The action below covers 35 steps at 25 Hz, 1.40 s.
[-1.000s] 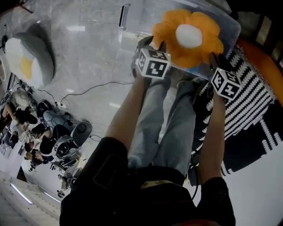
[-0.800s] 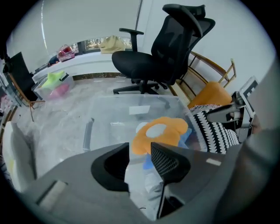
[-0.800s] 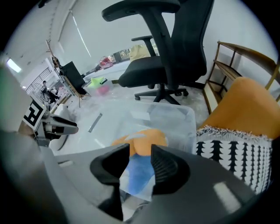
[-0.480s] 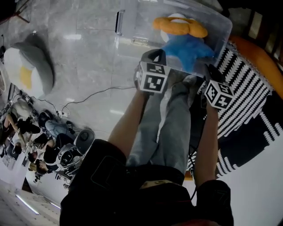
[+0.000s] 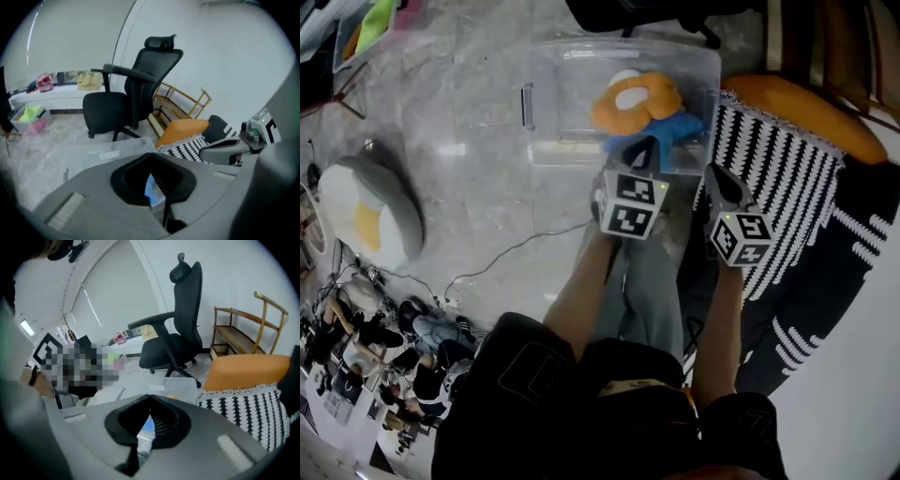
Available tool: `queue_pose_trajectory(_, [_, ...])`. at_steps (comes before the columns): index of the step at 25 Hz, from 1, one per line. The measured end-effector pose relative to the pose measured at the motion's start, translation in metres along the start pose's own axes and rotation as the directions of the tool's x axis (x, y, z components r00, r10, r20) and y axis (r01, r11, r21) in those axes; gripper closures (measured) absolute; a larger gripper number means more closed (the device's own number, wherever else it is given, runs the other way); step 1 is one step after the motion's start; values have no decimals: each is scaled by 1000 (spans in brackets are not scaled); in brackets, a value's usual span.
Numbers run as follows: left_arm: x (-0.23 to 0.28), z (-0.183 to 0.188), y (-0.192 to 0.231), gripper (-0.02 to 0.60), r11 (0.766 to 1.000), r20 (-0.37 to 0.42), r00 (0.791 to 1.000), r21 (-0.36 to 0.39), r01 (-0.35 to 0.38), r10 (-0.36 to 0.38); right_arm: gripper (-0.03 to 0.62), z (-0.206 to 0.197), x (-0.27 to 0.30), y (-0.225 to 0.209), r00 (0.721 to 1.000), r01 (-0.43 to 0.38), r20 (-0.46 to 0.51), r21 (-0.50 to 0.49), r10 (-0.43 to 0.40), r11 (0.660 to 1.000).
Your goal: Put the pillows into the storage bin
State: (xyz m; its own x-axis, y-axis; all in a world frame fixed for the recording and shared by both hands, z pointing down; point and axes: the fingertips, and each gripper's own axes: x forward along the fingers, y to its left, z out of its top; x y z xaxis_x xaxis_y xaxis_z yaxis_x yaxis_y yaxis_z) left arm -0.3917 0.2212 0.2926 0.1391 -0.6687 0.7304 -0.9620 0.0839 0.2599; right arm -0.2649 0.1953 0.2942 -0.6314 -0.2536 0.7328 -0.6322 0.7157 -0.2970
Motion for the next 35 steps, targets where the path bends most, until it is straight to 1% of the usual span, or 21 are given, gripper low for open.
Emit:
queue_pose_trajectory(1, [-5,14,-14,571,999,27,1000,41,10,-11,591,7,-10,-1,1000,11,24,-8,-11,1000])
queue_pose_trajectory(3, [-14,41,-41,571,993,78,997,113,15,-24,591,27,-34,-11,994,47,97,16,-49,999])
queue_pose_trajectory(5, [-22,64,-66,571,986,124,991,163,20,-40,591,44,-64,-31,977,113,176,64,-122,992])
queue_pose_trajectory(6, [-25,75,-80,571,982,146,988,189,30,-58,591,49,-83,-42,960,161,214,94,-178,983])
queue_pose_trajectory(7, [-30,84,-95,571,976,165,983,213,43,-80,591,51,-104,-53,938,216,248,127,-241,968])
queue_pose_trajectory(9, [-41,97,-129,571,964,198,972,255,74,-127,591,50,-149,-72,884,316,296,191,-362,929])
queue_pose_trajectory(10, [-47,103,-147,571,957,211,966,275,90,-152,591,50,-172,-81,857,352,317,219,-408,910])
queue_pose_trajectory(12, [-62,114,-188,571,939,233,951,321,121,-202,591,47,-217,-93,811,393,351,267,-468,880])
queue_pose_trajectory(15, [-95,133,-247,571,908,269,926,391,148,-267,591,40,-282,-102,760,422,389,313,-520,851])
queue_pose_trajectory(17, [-117,154,-278,571,895,324,897,420,149,-301,591,47,-319,-109,720,427,443,324,-534,844])
queue_pose_trajectory(20, [-144,156,-317,571,877,378,856,453,161,-352,591,42,-370,-109,655,445,509,338,-558,830])
queue_pose_trajectory(22, [-155,164,-349,571,853,405,826,497,161,-392,591,42,-407,-116,609,470,537,348,-584,811])
queue_pose_trajectory(25, [-177,188,-404,571,815,439,770,553,175,-463,591,40,-475,-131,527,524,551,388,-647,758])
queue_pose_trajectory(27, [-188,197,-439,571,795,446,740,576,192,-503,591,30,-517,-142,470,570,542,417,-697,708])
queue_pose_trajectory(29, [-191,199,-471,571,771,444,713,601,212,-542,591,15,-550,-154,415,611,527,443,-742,656])
queue_pose_trajectory(31, [-192,195,-499,571,749,443,686,622,228,-577,591,4,-574,-160,373,638,524,455,-766,622])
queue_pose_trajectory(33, [-192,196,-522,571,730,441,662,638,244,-606,591,1,-594,-164,338,659,533,454,-776,599])
queue_pose_trajectory(35, [-194,199,-543,572,707,427,642,656,264,-637,591,-4,-613,-167,302,673,532,469,-791,572])
